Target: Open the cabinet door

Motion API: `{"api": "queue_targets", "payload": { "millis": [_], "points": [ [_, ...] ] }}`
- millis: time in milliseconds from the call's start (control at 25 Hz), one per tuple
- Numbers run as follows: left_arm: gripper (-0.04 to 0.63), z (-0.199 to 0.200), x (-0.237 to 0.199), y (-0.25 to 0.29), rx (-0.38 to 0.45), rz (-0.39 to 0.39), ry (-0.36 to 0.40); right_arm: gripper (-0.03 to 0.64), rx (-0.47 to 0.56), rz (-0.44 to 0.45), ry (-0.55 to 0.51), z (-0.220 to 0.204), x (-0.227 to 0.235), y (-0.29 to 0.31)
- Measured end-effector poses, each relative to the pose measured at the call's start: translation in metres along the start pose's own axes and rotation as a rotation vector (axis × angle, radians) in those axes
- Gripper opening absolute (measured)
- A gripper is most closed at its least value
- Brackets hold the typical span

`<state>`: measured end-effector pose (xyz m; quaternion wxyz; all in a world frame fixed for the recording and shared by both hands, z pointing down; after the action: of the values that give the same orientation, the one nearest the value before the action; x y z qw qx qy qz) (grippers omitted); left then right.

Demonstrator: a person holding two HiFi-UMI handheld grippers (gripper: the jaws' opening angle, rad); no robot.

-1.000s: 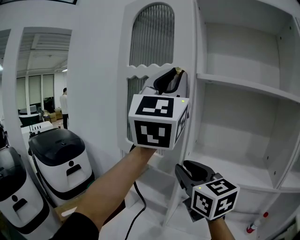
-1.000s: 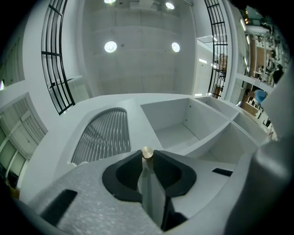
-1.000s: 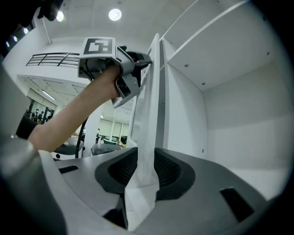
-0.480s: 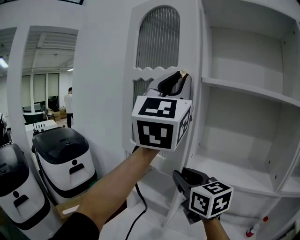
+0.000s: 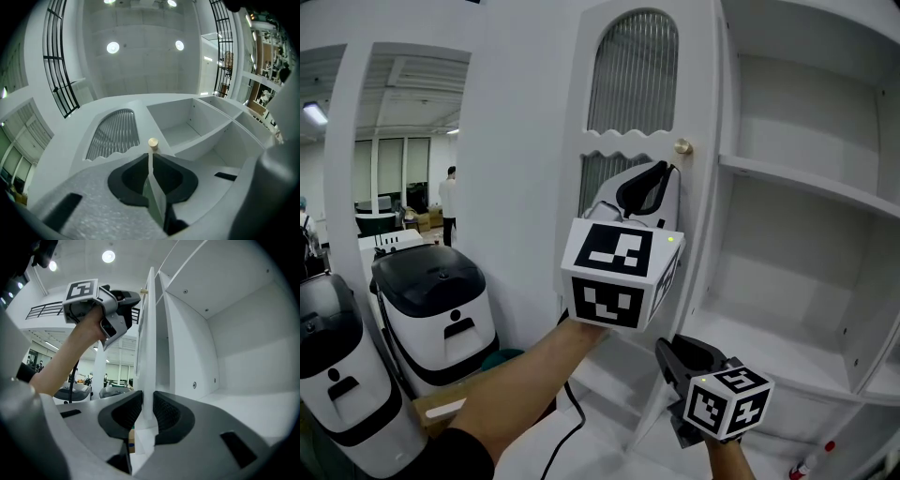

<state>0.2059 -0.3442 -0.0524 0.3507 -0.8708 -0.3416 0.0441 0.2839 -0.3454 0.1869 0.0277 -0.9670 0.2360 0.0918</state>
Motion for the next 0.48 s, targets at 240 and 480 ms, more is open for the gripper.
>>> {"api": "queue_targets", "payload": {
  "millis": [240,480],
  "points": [
    [0.038,-0.027,-0.004,-0.021,-0.074,0.022,-0.003,0.080,0.012,-0.004,0.002,0.000,0.002,0.000],
    [0.034,-0.048,-0.007,-0.050,-0.143,0.059,-0.021,0.080,0.020,-0.017,-0.001,0.001,0.000,-0.002]
  ]
}}
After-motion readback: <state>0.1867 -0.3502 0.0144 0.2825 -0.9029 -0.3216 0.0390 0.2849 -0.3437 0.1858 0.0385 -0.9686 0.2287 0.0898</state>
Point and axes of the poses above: the fingertips, and each gripper's own axes: y forward along the fingers, x to its right, z out of its top, the point moved 3 cm from there along -y, backward along the fingers, and after that the axes turned 9 degrees about -y, right-handed, at the moved point
